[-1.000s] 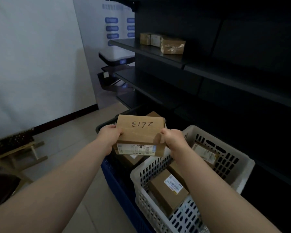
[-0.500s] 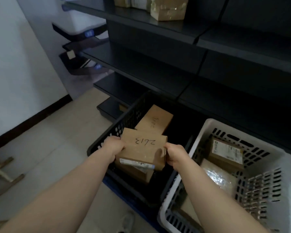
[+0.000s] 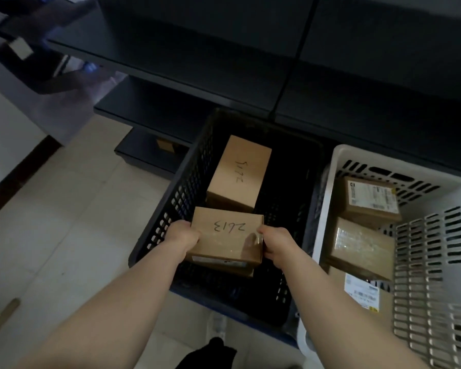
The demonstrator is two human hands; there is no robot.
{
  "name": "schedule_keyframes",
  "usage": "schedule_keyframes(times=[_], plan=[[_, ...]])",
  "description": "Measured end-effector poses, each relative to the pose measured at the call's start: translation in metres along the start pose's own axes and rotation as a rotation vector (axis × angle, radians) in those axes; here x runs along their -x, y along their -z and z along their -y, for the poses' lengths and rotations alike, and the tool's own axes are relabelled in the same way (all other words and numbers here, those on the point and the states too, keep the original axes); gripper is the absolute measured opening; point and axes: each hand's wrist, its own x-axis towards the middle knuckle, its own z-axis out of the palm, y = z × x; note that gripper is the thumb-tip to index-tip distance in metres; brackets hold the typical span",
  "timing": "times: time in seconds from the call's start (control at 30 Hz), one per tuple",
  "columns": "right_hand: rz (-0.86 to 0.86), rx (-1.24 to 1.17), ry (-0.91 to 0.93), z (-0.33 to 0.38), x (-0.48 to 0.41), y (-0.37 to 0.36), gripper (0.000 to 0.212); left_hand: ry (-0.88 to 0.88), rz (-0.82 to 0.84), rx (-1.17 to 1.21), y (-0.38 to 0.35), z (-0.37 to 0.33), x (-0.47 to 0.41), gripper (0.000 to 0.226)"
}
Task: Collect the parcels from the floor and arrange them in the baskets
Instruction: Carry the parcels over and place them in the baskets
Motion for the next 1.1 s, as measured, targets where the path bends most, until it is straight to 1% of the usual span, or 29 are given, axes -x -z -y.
schedule_keyframes(times=[0.13,0.23,0.3,0.33,0.43,0.53,0.57,0.6,0.63,0.67,0.7,0.8,0.83,0.87,0.93,0.97,1.03,1.1], plan=[[-0.009,-0.002,-0.039,-0.002,-0.005,0.001,0.008,-0.004,0.018,-0.028,-0.004,-0.001,-0.005,0.037],[0.003,-0.004,-0.020,-0.001,-0.004,0.004,0.027,-0.005,0.011,-0.013,-0.005,-0.008,-0.001,0.045],[-0.014,0.000,0.007,0.003,-0.001,0.006,0.032,-0.035,-0.011,0.010,-0.004,-0.019,0.005,0.049],[-0.023,0.009,0.024,0.006,0.001,0.008,0.032,-0.061,-0.029,0.032,-0.003,-0.025,0.010,0.050],[-0.060,0.011,0.074,0.018,0.011,0.020,0.019,-0.157,-0.086,0.108,-0.002,-0.046,0.028,0.053],[-0.099,-0.032,0.130,0.032,0.020,0.032,0.022,-0.249,-0.073,0.174,-0.004,-0.070,0.049,0.047],[-0.106,-0.056,0.168,0.036,0.032,0.036,0.026,-0.271,-0.054,0.190,-0.006,-0.079,0.056,0.045],[-0.101,-0.081,0.204,0.038,0.031,0.042,0.056,-0.291,-0.034,0.206,-0.008,-0.087,0.063,0.045],[-0.096,-0.092,0.224,0.041,0.042,0.048,0.046,-0.312,-0.007,0.222,-0.012,-0.095,0.069,0.044],[-0.113,-0.109,0.268,0.042,0.043,0.056,0.048,-0.332,0.026,0.244,-0.016,-0.102,0.076,0.041],[-0.128,-0.120,0.285,0.043,0.049,0.065,0.044,-0.348,0.066,0.269,-0.021,-0.109,0.084,0.036],[-0.160,-0.221,0.354,0.042,0.061,0.096,0.014,-0.378,0.160,0.317,-0.043,-0.129,0.108,0.018],[-0.174,-0.259,0.356,0.039,0.064,0.107,0.007,-0.389,0.182,0.326,-0.052,-0.136,0.116,0.015],[-0.189,-0.305,0.367,0.035,0.070,0.118,0.007,-0.398,0.210,0.329,-0.061,-0.142,0.125,0.015],[-0.233,-0.357,0.389,0.025,0.080,0.143,0.019,-0.418,0.270,0.325,-0.083,-0.152,0.144,0.013],[-0.249,-0.386,0.390,0.018,0.085,0.156,0.020,-0.436,0.302,0.319,-0.095,-0.156,0.154,0.011],[-0.303,-0.449,0.400,0.001,0.101,0.185,0.010,-0.470,0.359,0.297,-0.119,-0.161,0.178,0.011],[-0.371,-0.517,0.420,-0.019,0.119,0.215,0.009,-0.491,0.391,0.265,-0.145,-0.162,0.206,0.011]])
